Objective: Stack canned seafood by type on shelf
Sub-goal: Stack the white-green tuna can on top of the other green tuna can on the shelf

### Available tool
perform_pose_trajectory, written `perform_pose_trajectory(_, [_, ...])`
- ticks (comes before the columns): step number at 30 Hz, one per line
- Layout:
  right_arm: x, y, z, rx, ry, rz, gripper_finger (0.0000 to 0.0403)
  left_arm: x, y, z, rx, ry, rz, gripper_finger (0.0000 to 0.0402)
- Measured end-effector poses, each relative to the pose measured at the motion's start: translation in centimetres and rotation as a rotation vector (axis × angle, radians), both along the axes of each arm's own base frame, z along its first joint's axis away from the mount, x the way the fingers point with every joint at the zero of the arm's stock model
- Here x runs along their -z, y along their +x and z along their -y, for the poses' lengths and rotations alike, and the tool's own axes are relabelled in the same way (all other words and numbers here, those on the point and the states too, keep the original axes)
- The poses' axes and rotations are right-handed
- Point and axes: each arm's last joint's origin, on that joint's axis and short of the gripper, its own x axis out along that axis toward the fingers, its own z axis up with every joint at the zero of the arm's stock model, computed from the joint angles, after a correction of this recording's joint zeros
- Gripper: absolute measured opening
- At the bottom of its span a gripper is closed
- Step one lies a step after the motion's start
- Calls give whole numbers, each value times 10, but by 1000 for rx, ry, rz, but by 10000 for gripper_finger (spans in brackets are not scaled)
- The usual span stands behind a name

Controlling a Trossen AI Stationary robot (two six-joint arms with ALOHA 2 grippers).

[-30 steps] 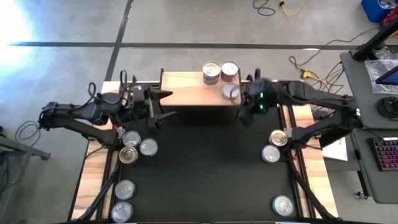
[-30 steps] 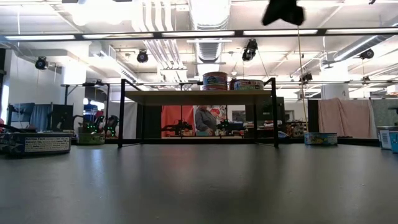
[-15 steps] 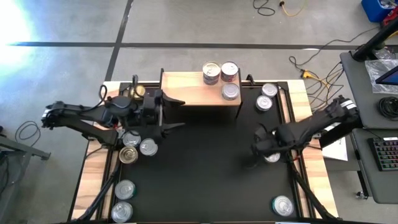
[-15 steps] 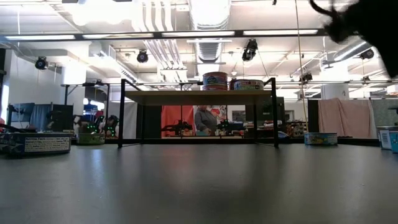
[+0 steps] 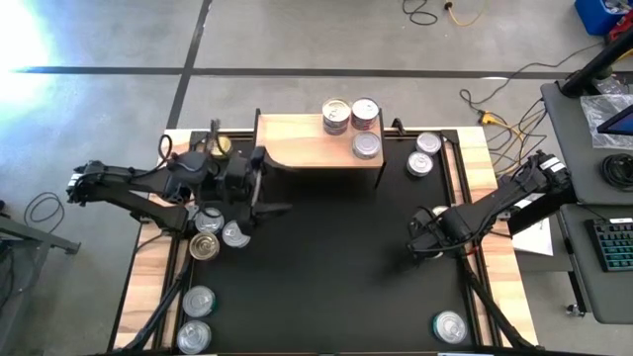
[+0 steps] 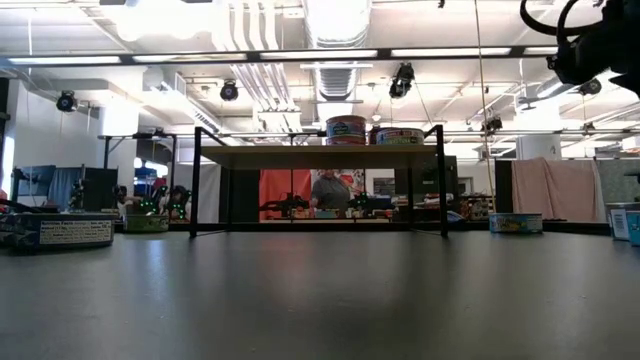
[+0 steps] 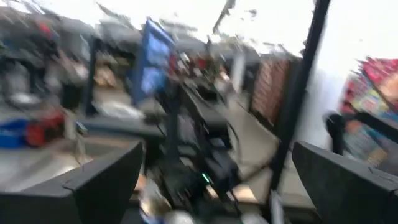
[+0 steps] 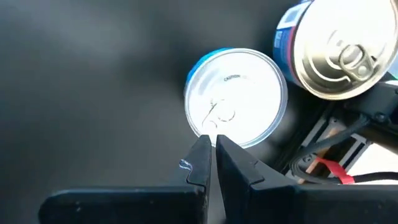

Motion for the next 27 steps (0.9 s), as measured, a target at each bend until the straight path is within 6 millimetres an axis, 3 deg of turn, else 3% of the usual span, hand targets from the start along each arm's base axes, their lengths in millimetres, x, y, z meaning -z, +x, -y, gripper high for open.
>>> perform_pose_trajectory(4, [0,5,-2,-4,8,57,18,17,3,9,70,-26,-163,398])
perform_pose_trajectory(10, [-1,15,-6,-14,32,169,18,65,13,18,64,-116,-589,398])
perform_pose_trajectory(18, [-1,19,-7,-25,17,216,18,130,23,29,-46,-199,-1096,398])
perform_pose_trajectory(27, [2,24,-9,-16,10,241,18,198,24,35,-223,-122,-1637,398])
